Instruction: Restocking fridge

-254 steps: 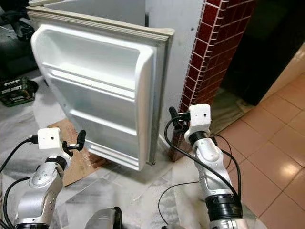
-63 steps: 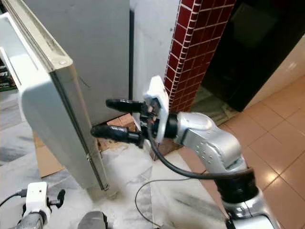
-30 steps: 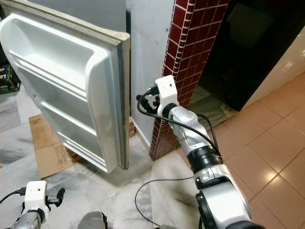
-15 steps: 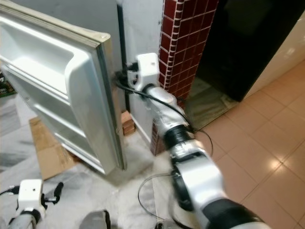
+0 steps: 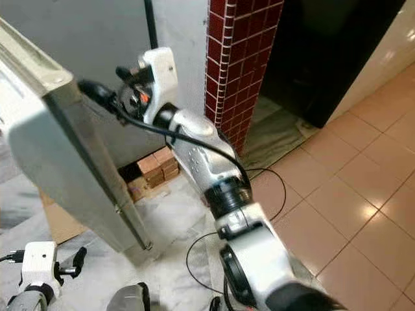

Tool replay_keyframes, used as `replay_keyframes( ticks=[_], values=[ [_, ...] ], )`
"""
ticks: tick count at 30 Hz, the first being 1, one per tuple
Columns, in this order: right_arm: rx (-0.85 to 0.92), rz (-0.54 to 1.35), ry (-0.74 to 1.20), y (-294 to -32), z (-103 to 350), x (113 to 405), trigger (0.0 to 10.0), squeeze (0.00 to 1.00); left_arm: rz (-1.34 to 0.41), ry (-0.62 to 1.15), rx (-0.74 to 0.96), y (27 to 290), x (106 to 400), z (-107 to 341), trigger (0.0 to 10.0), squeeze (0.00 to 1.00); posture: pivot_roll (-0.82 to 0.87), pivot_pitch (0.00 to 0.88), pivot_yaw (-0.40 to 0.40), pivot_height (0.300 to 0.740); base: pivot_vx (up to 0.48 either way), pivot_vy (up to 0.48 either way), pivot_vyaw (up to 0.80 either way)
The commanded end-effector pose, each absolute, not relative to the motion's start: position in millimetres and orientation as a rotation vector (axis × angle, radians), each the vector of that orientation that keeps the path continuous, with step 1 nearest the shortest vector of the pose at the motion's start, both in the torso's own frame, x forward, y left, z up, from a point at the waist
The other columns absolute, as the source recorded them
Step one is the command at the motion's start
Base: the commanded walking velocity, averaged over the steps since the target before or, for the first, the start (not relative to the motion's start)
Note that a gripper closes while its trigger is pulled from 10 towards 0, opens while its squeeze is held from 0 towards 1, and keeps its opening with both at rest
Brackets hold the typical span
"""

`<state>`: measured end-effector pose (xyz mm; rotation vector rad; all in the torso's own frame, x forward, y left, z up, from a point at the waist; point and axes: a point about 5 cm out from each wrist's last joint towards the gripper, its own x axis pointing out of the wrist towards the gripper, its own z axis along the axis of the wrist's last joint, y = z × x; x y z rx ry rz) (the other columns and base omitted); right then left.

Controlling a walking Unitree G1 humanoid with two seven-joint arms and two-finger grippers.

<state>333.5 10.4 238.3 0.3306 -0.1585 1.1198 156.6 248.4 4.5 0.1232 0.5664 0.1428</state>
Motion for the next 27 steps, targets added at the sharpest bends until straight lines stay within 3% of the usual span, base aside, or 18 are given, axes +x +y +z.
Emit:
replay_keyframes(
  ticks=[1,6,12,17,27],
  values=[
    [0.277,1.157,-0.215,6,248,325,10.0,0.00,0.132,0.564,0.110,248,161,8,10.0,0.00,0.17,0.133,0.005,0.740,0.000,0.000,0.00],
    [0.260,1.194,-0.184,1,239,315,10.0,0.00,0.123,0.579,0.077,247,171,8,10.0,0.00,0.17,0.104,0.002,0.740,0.000,0.000,0.00],
    [0.190,1.406,-0.216,6,241,286,10.0,0.00,0.138,0.585,0.086,249,177,4,10.0,0.00,0.17,0.069,-0.001,0.740,0.000,0.000,0.00],
    [0.152,1.423,-0.236,7,239,283,10.0,0.00,0.136,0.589,0.090,249,181,2,10.0,0.00,0.17,0.056,-0.003,0.740,0.000,0.000,0.00],
    [0.079,1.343,-0.217,9,232,288,10.0,0.00,0.142,0.598,0.088,249,182,-7,10.0,0.00,0.17,0.051,-0.010,0.740,0.000,0.000,0.79]
  ],
)
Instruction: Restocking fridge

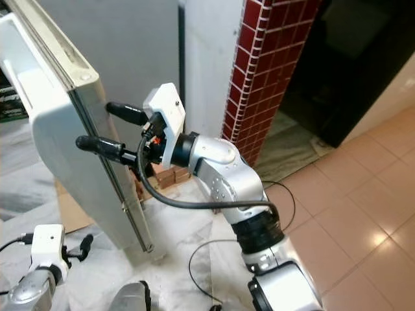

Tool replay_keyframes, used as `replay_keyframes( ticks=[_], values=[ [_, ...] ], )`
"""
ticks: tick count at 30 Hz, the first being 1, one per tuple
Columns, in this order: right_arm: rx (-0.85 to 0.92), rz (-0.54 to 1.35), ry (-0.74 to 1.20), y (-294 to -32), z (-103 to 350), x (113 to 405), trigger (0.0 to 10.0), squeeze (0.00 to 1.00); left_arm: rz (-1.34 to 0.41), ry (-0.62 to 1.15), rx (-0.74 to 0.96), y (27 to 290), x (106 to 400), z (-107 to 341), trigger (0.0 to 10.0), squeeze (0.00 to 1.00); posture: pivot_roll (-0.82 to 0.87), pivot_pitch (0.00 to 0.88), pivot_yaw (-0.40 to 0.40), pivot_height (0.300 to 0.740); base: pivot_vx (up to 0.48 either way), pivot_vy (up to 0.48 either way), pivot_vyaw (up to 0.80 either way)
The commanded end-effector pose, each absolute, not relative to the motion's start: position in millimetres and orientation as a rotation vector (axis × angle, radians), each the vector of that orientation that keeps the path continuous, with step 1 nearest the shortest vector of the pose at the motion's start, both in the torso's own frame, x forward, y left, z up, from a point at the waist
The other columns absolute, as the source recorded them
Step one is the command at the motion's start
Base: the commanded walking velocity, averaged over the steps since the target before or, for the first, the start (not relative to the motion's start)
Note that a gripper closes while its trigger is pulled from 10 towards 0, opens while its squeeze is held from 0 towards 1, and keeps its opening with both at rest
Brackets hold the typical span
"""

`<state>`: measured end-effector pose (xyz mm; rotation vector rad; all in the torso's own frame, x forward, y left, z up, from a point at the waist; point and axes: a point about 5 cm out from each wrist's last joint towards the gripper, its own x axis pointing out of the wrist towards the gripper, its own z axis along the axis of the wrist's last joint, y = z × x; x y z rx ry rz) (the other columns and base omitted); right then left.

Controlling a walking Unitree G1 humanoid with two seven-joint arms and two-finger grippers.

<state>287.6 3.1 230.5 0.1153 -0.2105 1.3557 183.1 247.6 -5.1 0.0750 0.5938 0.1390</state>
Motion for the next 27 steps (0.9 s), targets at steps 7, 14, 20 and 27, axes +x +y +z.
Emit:
replay_keyframes(
  ticks=[7,14,20,27],
  values=[
    [0.074,1.312,-0.222,18,233,291,10.0,0.00,0.145,0.602,0.084,249,181,-10,10.0,0.00,0.17,0.057,-0.015,0.740,0.000,0.000,0.63],
    [0.053,1.514,-0.214,24,225,266,10.0,0.00,0.140,0.607,0.071,250,181,-16,10.0,0.00,0.17,0.058,-0.017,0.740,0.000,0.000,0.58],
    [0.062,1.510,-0.264,25,229,265,10.0,0.00,0.144,0.605,0.066,252,182,-17,10.0,0.00,0.17,0.056,-0.015,0.740,0.000,0.000,0.67],
    [0.050,1.527,-0.268,25,229,265,10.0,0.00,0.144,0.607,0.069,256,184,-21,10.0,0.00,0.17,0.052,-0.012,0.740,0.000,0.000,0.78]
  ],
)
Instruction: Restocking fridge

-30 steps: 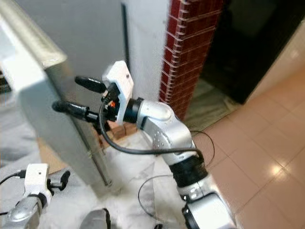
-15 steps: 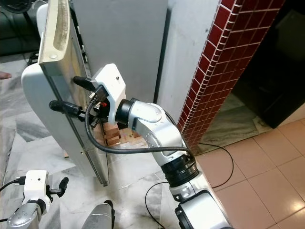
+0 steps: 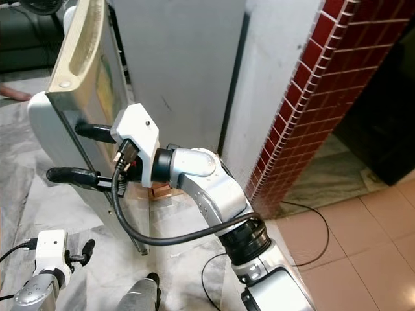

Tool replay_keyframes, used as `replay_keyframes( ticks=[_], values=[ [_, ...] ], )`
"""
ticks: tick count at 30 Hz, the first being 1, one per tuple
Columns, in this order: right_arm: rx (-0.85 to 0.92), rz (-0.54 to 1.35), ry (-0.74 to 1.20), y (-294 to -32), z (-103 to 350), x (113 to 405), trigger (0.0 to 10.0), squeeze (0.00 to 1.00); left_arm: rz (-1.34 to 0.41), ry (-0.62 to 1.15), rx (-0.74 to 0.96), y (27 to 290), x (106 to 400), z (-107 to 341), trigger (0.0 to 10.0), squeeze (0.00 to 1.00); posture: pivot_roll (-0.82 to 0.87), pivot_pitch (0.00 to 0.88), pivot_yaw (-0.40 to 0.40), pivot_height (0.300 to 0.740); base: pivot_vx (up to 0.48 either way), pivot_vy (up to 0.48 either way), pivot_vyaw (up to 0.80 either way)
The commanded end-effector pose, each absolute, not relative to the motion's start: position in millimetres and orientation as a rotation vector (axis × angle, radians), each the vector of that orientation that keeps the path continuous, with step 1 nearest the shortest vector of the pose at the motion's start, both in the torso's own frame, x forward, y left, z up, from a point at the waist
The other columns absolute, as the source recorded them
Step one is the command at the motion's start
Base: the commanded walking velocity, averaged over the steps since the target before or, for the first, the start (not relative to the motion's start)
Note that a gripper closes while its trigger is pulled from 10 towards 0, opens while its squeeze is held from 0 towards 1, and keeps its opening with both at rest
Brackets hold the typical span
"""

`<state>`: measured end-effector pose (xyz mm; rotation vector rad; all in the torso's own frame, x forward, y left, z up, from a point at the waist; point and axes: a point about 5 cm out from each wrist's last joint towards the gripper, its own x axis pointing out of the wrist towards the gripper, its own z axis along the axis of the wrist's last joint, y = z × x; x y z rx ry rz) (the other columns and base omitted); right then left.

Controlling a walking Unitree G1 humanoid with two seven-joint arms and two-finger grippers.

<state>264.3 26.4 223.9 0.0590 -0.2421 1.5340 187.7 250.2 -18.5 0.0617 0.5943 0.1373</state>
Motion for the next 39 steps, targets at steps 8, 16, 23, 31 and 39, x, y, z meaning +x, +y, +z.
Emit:
replay_keyframes(
  ticks=[8,16,23,31,39],
  values=[
    [0.044,1.569,-0.257,22,225,261,10.0,0.00,0.146,0.606,0.071,257,186,-24,10.0,0.00,0.16,0.048,-0.011,0.740,0.000,0.000,0.77],
    [0.032,1.588,-0.251,21,222,259,10.0,0.00,0.142,0.601,0.077,259,188,-27,10.0,0.00,0.16,0.046,-0.008,0.740,0.000,0.000,0.77],
    [0.044,1.565,-0.226,21,219,262,10.0,0.00,0.150,0.590,0.082,262,189,-27,10.0,0.00,0.17,0.044,-0.003,0.740,0.000,0.000,0.60],
    [0.043,1.524,-0.208,18,214,267,10.0,0.00,0.213,0.561,0.046,271,191,-25,10.0,0.00,0.17,0.039,-0.004,0.740,0.000,0.000,0.00],
    [0.023,1.522,-0.207,17,211,268,10.0,0.00,0.211,0.554,0.031,273,191,-26,10.0,0.00,0.16,0.036,-0.009,0.740,0.123,0.000,0.00]
  ],
)
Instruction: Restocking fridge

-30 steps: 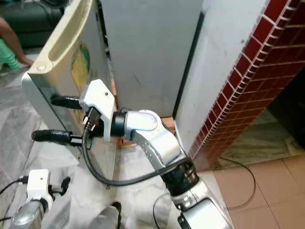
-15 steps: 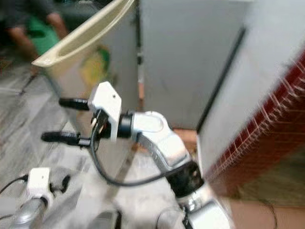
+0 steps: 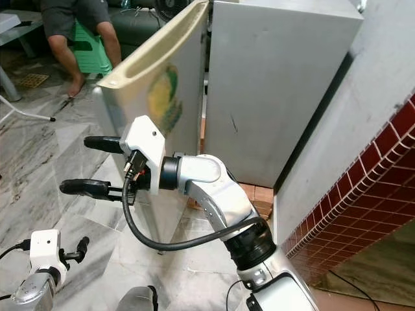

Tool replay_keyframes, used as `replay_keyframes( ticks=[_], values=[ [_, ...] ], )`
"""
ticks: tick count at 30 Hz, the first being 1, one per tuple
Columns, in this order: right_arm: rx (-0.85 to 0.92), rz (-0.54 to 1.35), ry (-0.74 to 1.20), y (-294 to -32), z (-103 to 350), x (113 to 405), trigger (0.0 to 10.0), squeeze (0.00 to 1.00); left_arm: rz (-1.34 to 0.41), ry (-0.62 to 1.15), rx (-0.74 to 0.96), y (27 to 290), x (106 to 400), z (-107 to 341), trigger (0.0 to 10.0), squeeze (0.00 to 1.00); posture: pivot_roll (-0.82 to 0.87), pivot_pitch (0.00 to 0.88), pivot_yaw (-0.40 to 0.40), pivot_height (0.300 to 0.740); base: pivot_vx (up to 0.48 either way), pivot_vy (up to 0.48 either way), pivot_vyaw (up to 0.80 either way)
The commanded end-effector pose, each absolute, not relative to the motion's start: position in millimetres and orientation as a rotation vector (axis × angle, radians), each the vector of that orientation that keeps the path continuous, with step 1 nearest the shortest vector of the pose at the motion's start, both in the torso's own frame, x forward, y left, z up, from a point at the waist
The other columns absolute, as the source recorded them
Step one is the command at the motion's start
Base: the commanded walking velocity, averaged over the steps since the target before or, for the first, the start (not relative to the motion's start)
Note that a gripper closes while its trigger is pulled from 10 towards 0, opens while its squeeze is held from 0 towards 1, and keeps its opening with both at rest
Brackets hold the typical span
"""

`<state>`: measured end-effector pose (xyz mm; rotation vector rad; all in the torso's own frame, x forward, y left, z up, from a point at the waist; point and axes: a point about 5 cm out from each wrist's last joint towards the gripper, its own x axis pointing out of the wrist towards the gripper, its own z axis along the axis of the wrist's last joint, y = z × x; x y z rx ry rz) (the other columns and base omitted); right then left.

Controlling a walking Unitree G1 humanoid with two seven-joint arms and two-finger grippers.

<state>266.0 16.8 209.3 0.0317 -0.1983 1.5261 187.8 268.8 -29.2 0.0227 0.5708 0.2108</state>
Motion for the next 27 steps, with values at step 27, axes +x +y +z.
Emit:
replay_keyframes(
  ticks=[27],
  values=[
    [0.000,1.031,-0.117,-21,175,309,10.0,0.00,0.237,0.561,0.043,274,188,-29,10.0,0.00,0.16,0.033,-0.015,0.740,0.045,0.000,0.00]
  ],
)
